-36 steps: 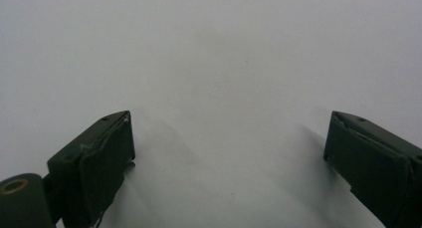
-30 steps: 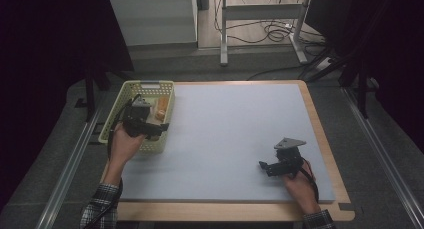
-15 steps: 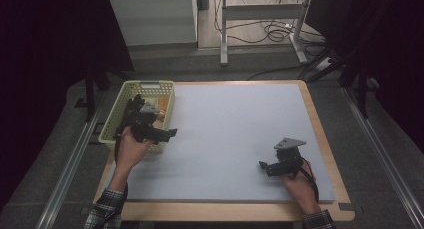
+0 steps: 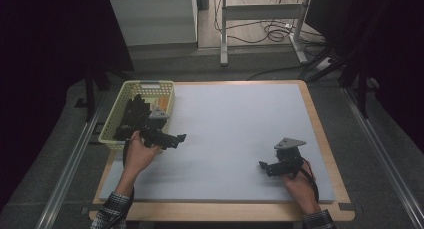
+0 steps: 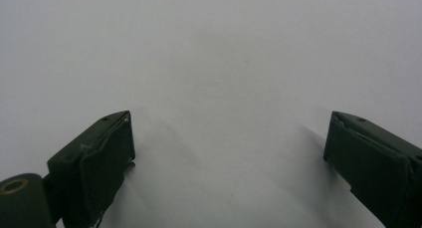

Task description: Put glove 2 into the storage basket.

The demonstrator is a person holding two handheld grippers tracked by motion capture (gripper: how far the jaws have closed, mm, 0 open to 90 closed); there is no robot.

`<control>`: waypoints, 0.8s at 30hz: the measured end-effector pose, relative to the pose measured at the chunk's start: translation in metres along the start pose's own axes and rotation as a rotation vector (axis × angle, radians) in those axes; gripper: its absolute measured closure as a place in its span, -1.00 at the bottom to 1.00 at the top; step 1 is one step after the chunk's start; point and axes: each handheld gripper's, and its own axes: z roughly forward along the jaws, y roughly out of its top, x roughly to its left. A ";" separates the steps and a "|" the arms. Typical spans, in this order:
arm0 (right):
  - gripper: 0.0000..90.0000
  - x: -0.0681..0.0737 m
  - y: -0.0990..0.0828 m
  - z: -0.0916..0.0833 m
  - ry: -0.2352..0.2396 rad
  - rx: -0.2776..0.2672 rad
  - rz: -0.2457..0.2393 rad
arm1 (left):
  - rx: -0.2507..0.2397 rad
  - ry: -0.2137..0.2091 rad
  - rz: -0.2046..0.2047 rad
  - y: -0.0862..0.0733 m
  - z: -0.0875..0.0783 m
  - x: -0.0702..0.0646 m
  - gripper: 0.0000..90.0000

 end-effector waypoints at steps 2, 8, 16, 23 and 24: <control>-0.88 0.000 0.000 0.000 0.000 0.000 -0.001 | -0.004 -0.008 0.002 0.000 0.001 -0.003 -0.94; -0.88 0.000 0.000 0.000 -0.001 0.000 0.000 | -0.016 -0.032 0.009 0.000 0.007 -0.013 -0.94; -0.88 0.000 0.000 0.000 -0.001 0.000 0.000 | -0.026 -0.056 0.022 -0.002 0.014 -0.023 -0.94; -0.88 0.000 0.000 0.000 -0.001 0.000 0.001 | -0.027 -0.070 0.033 -0.005 0.022 -0.032 -0.94; -0.88 0.000 0.000 0.000 -0.001 -0.001 0.000 | -0.026 -0.069 0.039 -0.005 0.024 -0.034 -0.94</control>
